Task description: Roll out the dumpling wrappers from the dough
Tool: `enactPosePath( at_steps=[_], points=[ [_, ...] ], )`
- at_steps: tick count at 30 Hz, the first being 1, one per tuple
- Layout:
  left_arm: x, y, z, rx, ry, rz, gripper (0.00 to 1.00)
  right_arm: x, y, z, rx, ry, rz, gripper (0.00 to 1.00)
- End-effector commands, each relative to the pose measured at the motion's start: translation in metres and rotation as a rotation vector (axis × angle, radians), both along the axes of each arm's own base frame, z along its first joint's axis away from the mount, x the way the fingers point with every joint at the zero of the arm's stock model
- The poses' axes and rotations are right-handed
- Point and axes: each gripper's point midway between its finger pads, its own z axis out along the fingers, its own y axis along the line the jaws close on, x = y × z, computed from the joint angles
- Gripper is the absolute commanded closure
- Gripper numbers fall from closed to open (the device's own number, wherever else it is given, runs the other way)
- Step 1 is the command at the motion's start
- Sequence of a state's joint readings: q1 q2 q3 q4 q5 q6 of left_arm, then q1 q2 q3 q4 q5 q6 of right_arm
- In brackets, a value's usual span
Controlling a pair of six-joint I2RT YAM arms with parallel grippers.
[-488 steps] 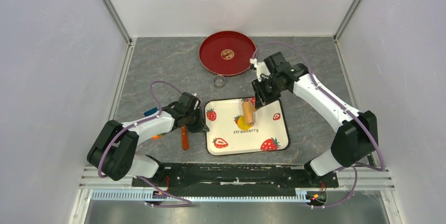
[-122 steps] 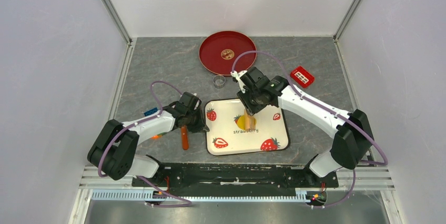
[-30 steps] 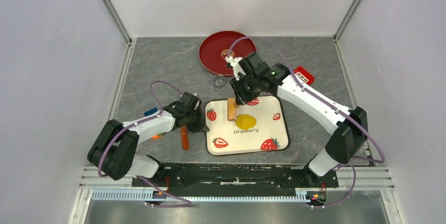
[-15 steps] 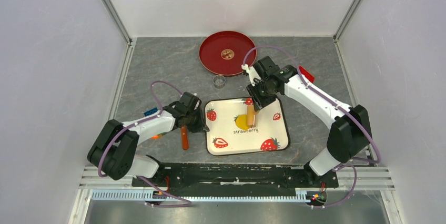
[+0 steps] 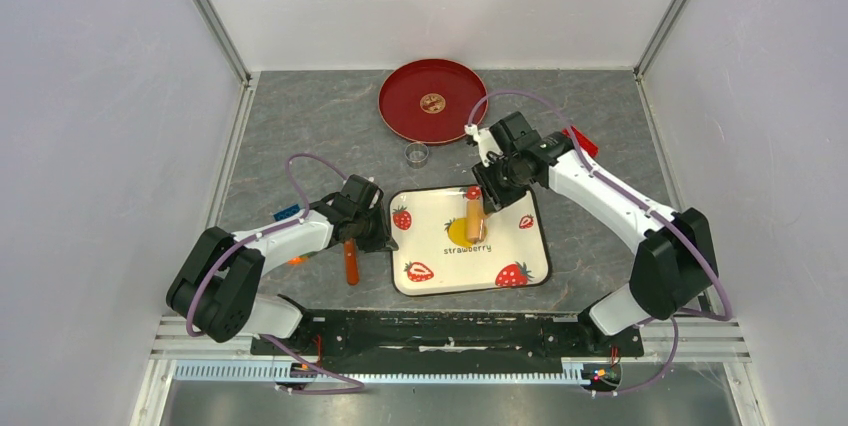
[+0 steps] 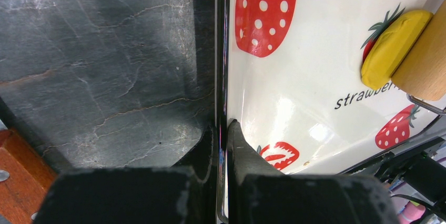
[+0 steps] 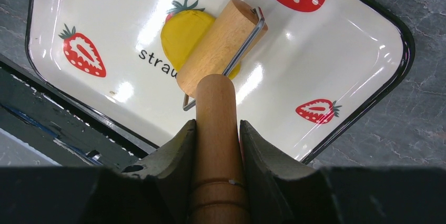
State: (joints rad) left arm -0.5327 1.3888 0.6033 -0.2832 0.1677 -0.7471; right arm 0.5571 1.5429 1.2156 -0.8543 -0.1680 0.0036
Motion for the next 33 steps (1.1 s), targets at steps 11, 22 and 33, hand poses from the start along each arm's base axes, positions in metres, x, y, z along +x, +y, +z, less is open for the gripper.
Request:
enactPosePath(
  at_steps=[11,22,33],
  points=[
    [-0.014,0.036,-0.028,0.186,0.056,0.039,0.98,-0.045,-0.053,-0.086,-0.228,0.331,-0.021,1.00],
    [-0.014,0.036,-0.028,0.188,0.059,0.039,0.98,-0.063,-0.073,-0.110,-0.332,0.371,-0.030,1.00],
    [-0.014,0.036,-0.028,0.187,0.058,0.040,0.98,-0.089,-0.069,-0.135,-0.346,0.410,0.005,1.00]
  ],
)
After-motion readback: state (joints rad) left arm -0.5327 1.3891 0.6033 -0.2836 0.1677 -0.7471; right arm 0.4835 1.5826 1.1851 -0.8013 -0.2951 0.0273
